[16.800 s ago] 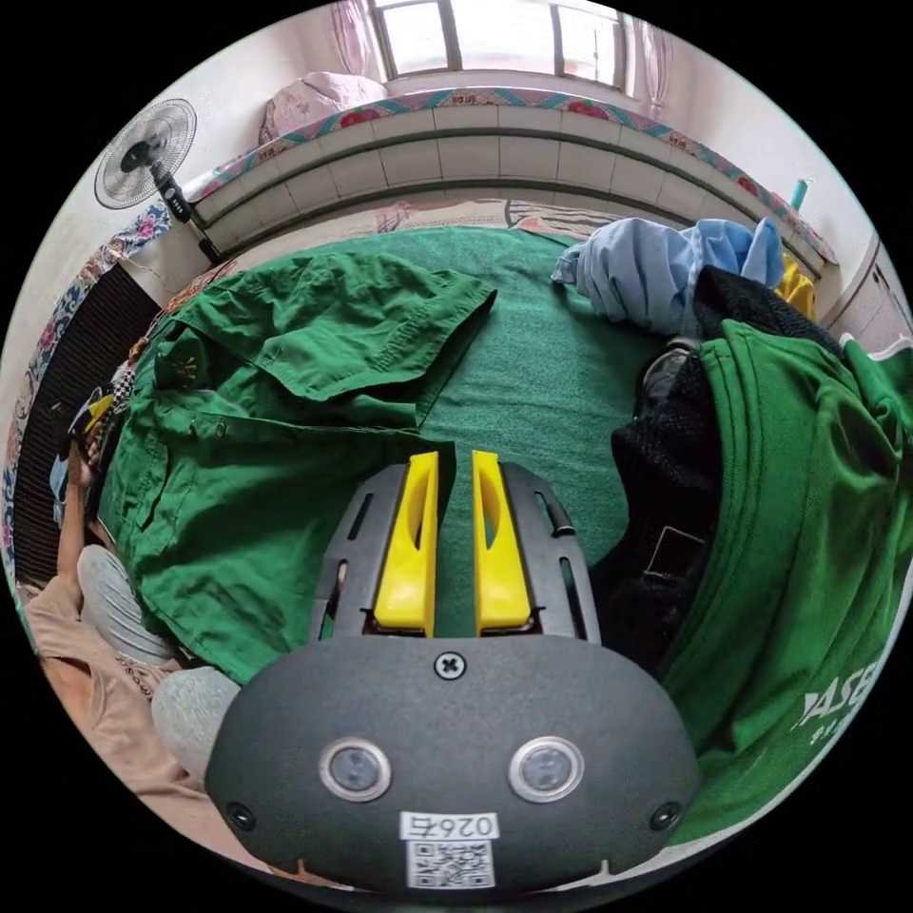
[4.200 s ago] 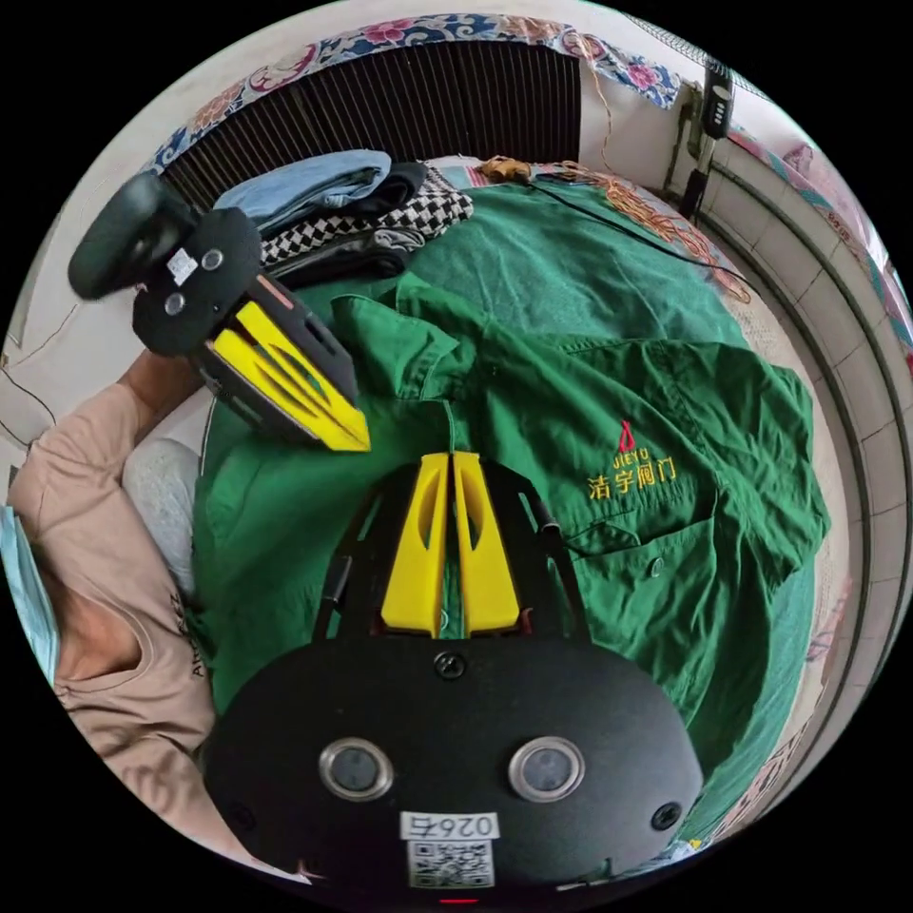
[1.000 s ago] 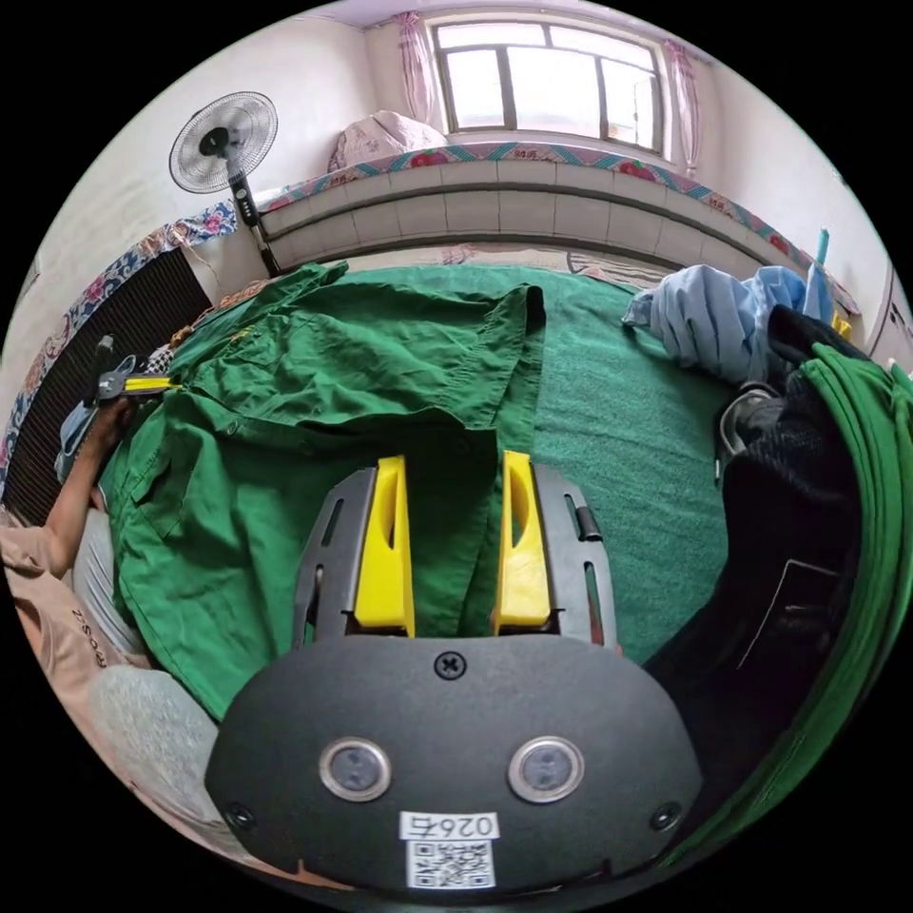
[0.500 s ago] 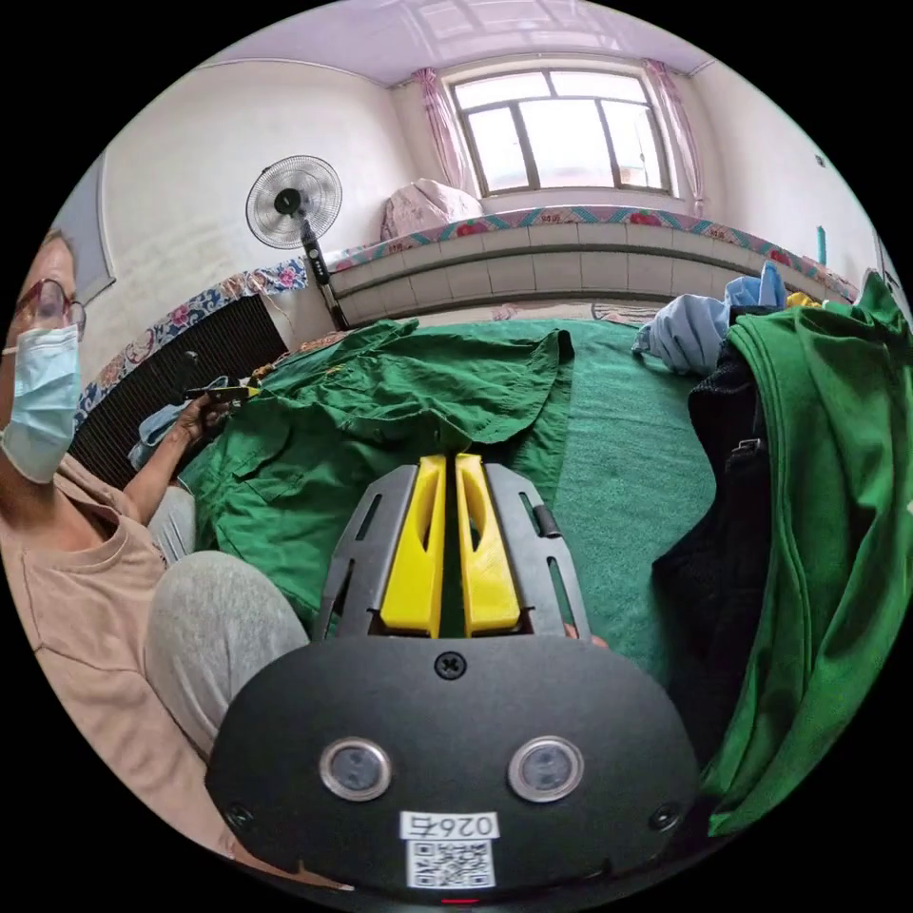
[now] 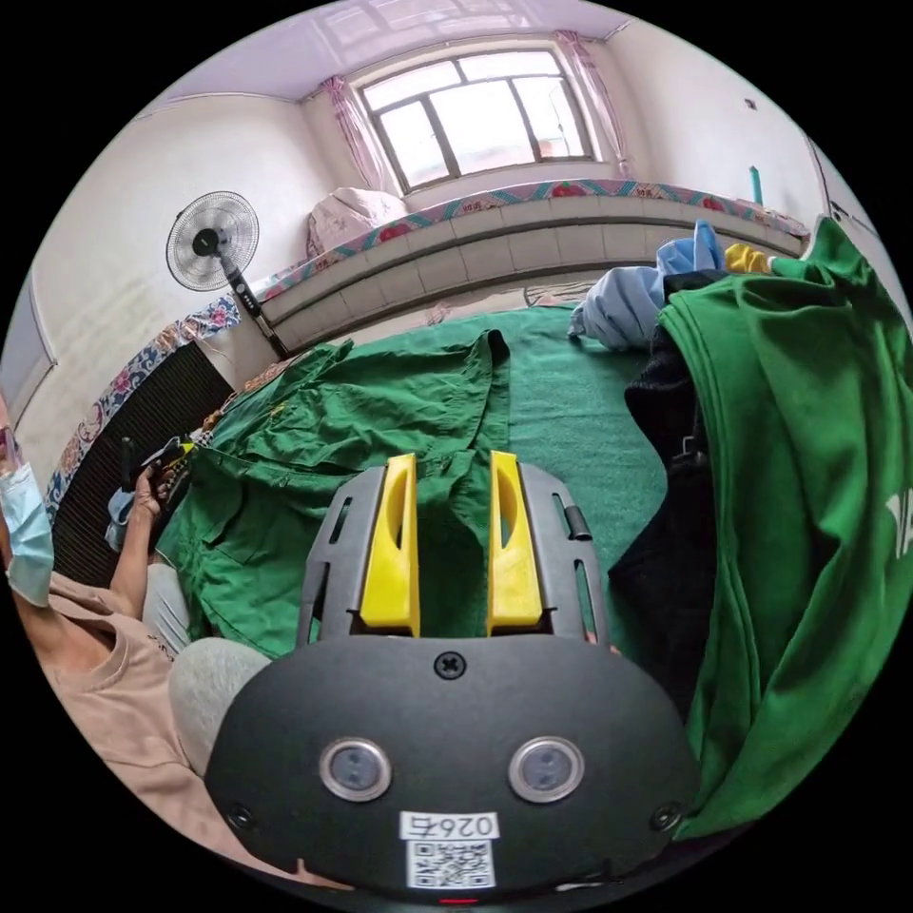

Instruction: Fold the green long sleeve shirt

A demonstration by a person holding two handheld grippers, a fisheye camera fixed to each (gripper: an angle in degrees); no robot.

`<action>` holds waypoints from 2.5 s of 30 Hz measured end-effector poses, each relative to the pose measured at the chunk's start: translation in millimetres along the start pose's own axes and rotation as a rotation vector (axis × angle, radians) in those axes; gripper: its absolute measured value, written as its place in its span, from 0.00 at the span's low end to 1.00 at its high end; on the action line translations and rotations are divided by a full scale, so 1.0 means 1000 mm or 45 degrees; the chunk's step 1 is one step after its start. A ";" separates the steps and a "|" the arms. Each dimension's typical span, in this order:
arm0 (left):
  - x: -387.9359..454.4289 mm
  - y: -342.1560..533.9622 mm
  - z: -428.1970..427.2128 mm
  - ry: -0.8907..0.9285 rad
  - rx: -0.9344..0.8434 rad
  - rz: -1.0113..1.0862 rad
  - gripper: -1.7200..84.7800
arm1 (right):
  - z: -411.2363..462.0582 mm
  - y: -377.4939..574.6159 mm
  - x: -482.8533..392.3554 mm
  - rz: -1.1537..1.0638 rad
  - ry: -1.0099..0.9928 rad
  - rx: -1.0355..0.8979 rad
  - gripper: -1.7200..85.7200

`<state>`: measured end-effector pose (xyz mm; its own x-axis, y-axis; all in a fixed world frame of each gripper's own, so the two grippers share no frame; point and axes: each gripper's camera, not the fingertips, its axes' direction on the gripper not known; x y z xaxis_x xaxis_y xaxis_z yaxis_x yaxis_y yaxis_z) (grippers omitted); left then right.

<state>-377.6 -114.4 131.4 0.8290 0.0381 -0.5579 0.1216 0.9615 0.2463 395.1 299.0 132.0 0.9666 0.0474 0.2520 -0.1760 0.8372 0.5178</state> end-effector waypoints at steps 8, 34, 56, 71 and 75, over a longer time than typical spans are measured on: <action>0.074 -0.005 0.077 -0.219 -0.437 0.408 0.02 | 0.112 -0.047 0.003 0.013 -0.040 -0.330 0.13; 0.054 0.046 0.096 -0.001 -0.401 0.214 0.02 | 0.203 -0.113 -0.067 -0.161 0.105 -0.520 0.08; 0.047 0.084 0.135 -0.025 -0.474 0.134 0.02 | 0.161 -0.053 -0.080 -0.342 -0.132 -0.634 0.01; 0.026 0.107 0.174 -0.014 -0.593 0.053 0.02 | 0.182 -0.114 -0.019 0.076 -0.082 -0.413 0.08; 0.027 0.108 0.181 -0.033 -0.613 0.077 0.02 | 0.227 -0.120 -0.030 0.033 0.024 -0.533 0.08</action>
<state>-243.3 -58.6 286.8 0.8410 0.0971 -0.5322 -0.1888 0.9746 -0.1204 344.9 73.3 247.3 0.9666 0.0782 0.2440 -0.1134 0.9845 0.1336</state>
